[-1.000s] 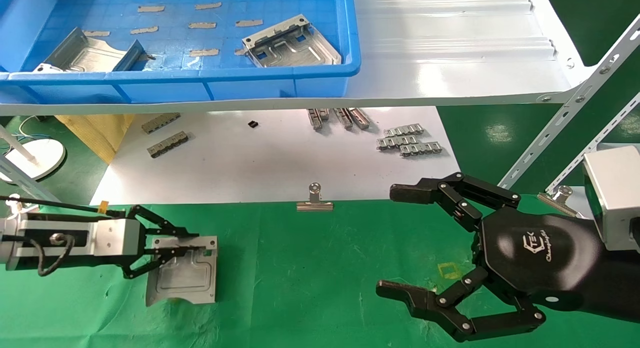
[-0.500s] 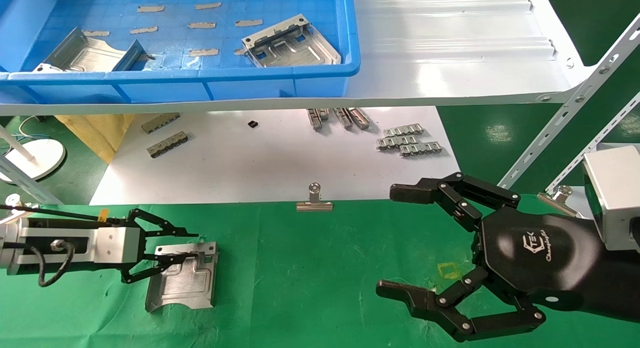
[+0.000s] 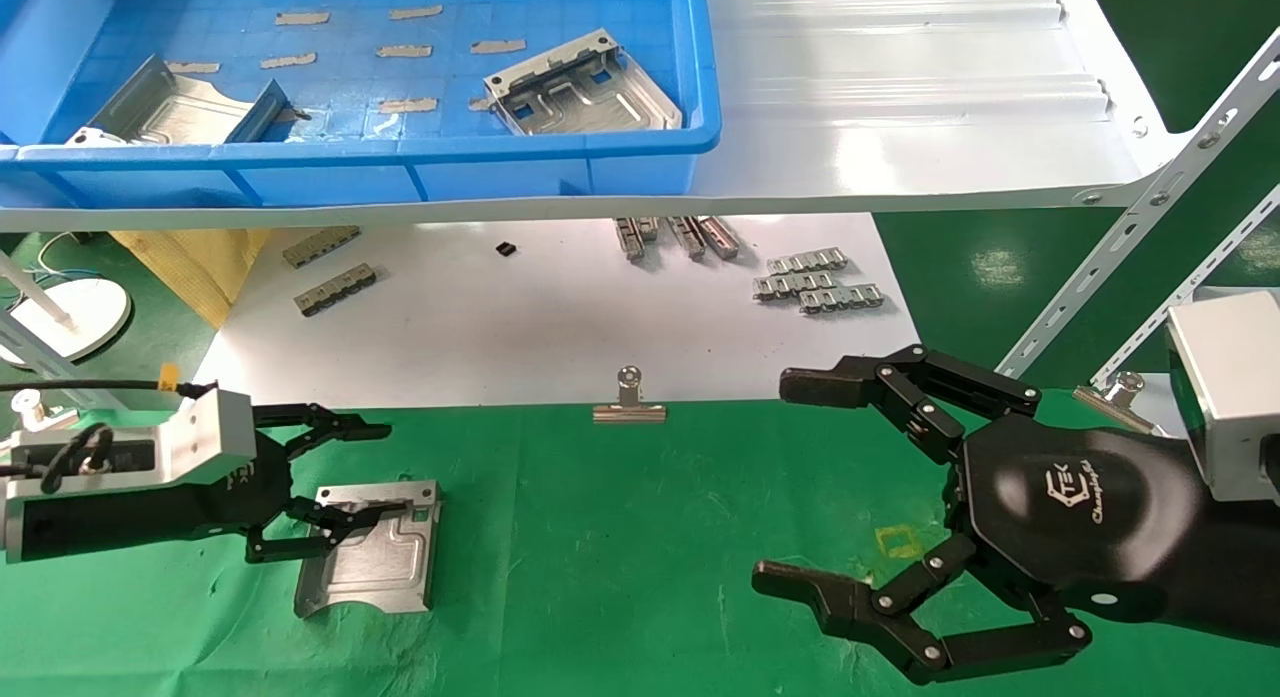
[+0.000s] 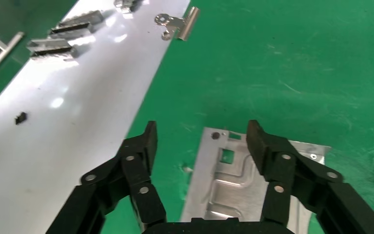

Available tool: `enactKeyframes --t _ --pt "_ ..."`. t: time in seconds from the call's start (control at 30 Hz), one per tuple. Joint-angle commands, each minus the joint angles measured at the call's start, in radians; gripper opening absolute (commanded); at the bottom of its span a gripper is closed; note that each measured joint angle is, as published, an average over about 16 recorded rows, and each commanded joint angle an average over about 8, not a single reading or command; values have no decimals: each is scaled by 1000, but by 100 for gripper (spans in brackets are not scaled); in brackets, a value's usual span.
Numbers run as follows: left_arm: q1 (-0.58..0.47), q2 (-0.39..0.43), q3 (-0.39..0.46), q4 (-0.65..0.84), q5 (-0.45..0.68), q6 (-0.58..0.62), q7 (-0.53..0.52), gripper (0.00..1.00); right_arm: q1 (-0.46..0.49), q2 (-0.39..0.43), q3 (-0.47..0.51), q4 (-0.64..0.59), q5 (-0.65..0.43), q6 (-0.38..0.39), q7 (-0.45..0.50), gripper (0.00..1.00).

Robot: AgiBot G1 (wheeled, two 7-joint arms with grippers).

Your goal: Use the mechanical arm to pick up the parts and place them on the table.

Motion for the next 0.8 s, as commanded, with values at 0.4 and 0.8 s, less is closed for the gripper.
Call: enactKeyframes --t 0.4,0.8 --pt "37 -18 -25 -84 -33 -5 -59 100 0 0 0 0 0 0 0 100" --pt "152 -77 -101 -351 -133 -22 -248 100 0 0 0 0 0 0 0 100"
